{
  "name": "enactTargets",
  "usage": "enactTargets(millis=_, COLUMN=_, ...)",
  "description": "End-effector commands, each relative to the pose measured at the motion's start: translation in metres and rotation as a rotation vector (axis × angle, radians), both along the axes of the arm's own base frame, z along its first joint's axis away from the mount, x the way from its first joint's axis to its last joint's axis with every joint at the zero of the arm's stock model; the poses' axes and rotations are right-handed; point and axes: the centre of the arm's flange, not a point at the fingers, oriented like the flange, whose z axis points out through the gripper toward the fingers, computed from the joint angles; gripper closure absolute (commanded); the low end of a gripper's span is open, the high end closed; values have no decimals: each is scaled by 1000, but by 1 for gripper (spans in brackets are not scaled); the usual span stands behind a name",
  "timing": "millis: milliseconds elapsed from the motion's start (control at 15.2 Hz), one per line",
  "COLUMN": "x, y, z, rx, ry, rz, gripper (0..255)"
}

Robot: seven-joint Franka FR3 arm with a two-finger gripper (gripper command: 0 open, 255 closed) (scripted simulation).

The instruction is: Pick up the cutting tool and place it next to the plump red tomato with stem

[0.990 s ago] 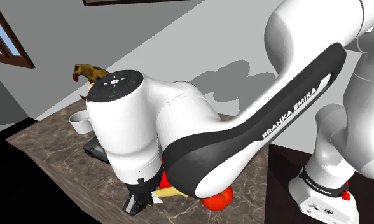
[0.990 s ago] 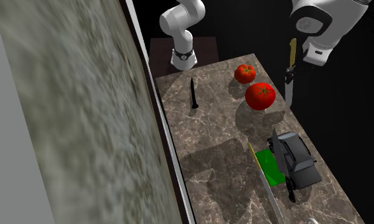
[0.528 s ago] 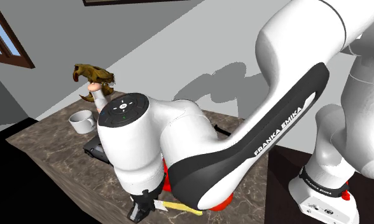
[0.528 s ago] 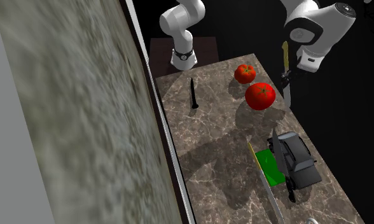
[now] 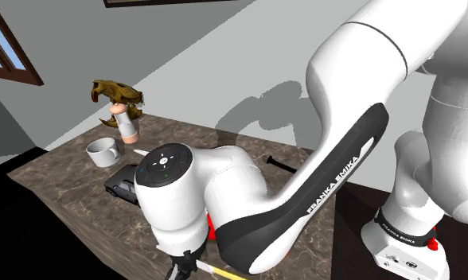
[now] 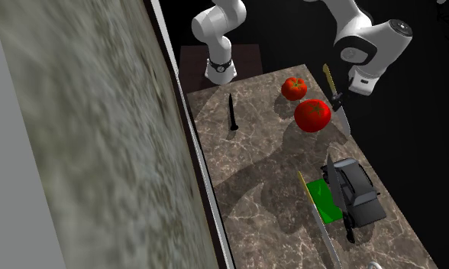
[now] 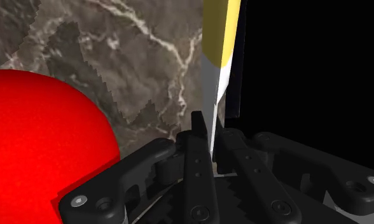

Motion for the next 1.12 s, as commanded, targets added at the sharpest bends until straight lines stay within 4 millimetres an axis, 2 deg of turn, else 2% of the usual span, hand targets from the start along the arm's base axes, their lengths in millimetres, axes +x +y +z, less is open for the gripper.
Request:
enactTargets(millis=0, x=-1, y=0, z=-4, rx=0, ry=0, rz=0, gripper=255)
enactTargets(millis=396, x=-1, y=0, z=-4, rx=0, ry=0, rz=0, gripper=255)
enactTargets(millis=462, x=-1, y=0, z=-4, rx=0, ry=0, rz=0, gripper=0)
enactTargets(millis=792, x=-1, y=0, z=-4, rx=0, ry=0, rz=0, gripper=0)
enactTargets(millis=1056, x=-6, y=0, z=46, rx=0, ry=0, rz=0, gripper=0)
